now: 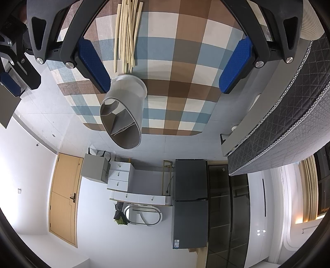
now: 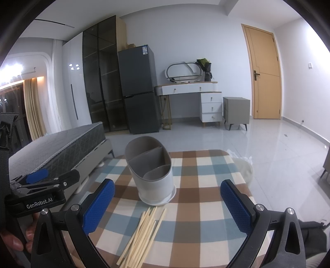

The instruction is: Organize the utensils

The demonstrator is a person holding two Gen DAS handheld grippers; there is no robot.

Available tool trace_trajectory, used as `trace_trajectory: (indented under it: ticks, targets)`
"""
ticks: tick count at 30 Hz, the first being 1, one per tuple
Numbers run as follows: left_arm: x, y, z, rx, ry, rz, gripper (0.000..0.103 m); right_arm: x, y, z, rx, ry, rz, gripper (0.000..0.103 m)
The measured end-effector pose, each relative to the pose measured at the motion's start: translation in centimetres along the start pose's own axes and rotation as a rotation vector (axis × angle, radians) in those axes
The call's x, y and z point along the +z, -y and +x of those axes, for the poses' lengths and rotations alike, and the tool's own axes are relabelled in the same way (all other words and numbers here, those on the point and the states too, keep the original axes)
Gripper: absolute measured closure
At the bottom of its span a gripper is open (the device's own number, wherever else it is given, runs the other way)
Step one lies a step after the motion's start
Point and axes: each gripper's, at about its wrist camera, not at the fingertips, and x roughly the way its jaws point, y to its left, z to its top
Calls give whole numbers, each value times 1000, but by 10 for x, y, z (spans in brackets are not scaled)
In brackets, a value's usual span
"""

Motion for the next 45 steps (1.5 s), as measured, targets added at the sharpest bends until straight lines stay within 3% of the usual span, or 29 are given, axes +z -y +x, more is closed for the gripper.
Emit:
trace_trajectory:
  ticks: [15, 18, 22, 25, 30, 36, 40, 45]
  targets:
    - [-3, 1, 9, -7, -47, 13, 1, 1, 2, 4, -4, -14, 8, 0]
    - [-7, 0, 25, -20, -117, 19, 1, -1, 6, 13, -13, -46, 20, 0]
    - [-21, -3, 67, -49, -302, 2, 1, -3, 14, 30, 1, -105, 66, 0]
    - [-35, 1, 97, -27, -411, 16, 1, -4, 24, 43, -2, -145, 105, 0]
    - [-54, 13, 130, -91, -548, 21, 2, -6, 39, 60, 2, -196, 172, 0]
    - [-59, 31, 151, -144, -622, 70, 27, -12, 58, 73, 36, -260, 285, 1]
    - [-57, 33, 164, -176, -656, 37, 32, -14, 60, 79, 56, -284, 315, 1]
    - [-59, 39, 187, -184, -696, 31, 61, -16, 61, 85, 74, -310, 331, 1]
